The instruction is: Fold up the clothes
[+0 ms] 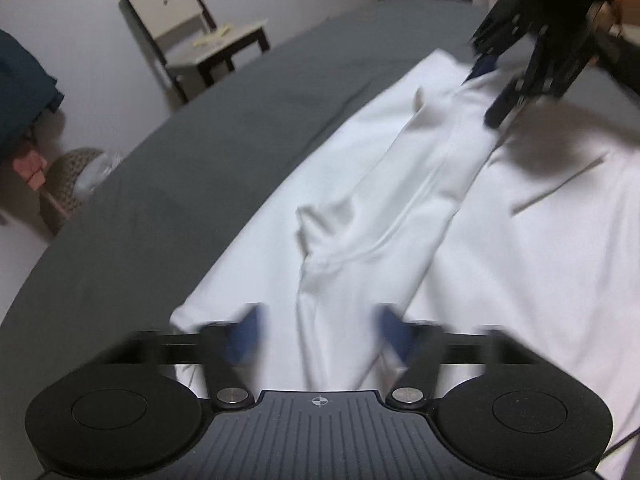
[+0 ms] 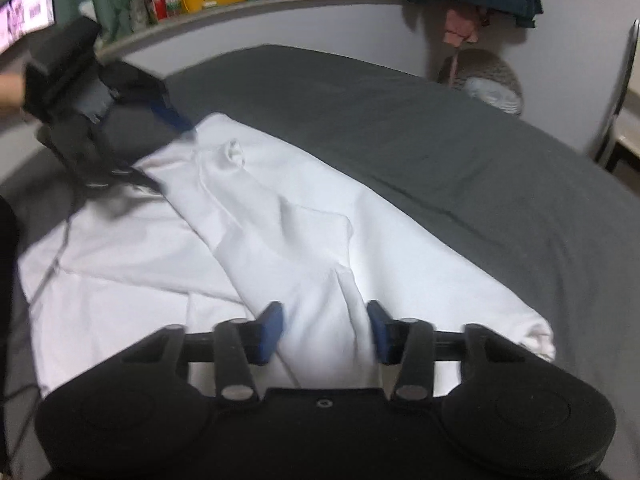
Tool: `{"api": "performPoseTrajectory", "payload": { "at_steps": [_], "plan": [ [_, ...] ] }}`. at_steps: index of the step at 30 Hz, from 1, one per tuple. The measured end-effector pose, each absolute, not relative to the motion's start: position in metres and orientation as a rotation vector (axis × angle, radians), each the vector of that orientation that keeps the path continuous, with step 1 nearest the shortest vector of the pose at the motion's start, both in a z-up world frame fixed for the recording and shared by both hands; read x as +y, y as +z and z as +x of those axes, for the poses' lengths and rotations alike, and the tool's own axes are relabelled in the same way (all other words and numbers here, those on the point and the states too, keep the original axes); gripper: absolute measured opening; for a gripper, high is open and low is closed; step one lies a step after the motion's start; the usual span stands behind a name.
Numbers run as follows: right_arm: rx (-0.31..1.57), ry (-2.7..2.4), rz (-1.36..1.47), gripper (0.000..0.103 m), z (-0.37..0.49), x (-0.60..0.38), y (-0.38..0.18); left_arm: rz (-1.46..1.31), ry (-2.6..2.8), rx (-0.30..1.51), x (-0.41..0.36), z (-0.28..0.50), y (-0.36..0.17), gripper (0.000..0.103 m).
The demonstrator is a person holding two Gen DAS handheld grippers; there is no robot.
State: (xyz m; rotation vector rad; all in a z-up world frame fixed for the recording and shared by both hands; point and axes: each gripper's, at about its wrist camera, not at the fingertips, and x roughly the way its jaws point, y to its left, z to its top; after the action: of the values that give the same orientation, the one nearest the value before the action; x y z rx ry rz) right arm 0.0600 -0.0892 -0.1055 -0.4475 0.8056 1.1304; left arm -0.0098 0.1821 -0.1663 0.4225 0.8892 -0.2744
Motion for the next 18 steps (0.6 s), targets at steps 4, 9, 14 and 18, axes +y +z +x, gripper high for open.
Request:
{"api": "performPoseTrajectory", "payload": {
  "at_steps": [4, 9, 14, 18],
  "plan": [
    [0.759, 1.17, -0.451, 0.006, 0.055, -0.093, -0.099, 0.232, -0.305, 0.908, 0.199, -0.012, -0.169, 0.021],
    [0.66, 1.241, -0.521, 0.005, 0.027, -0.104, -0.083, 0.288, -0.384, 0.802, 0.193, -0.054, -0.161, 0.003],
    [0.596, 1.303, -0.713, 0.005, -0.019, -0.117, -0.085, 0.405, -0.519, 0.811, 0.177, -0.096, -0.162, 0.003],
    [0.619, 1.246, -0.827, 0.005, -0.041, -0.12, -0.109, 0.441, -0.593, 0.872, 0.167, -0.112, -0.169, 0.003]
  ]
}}
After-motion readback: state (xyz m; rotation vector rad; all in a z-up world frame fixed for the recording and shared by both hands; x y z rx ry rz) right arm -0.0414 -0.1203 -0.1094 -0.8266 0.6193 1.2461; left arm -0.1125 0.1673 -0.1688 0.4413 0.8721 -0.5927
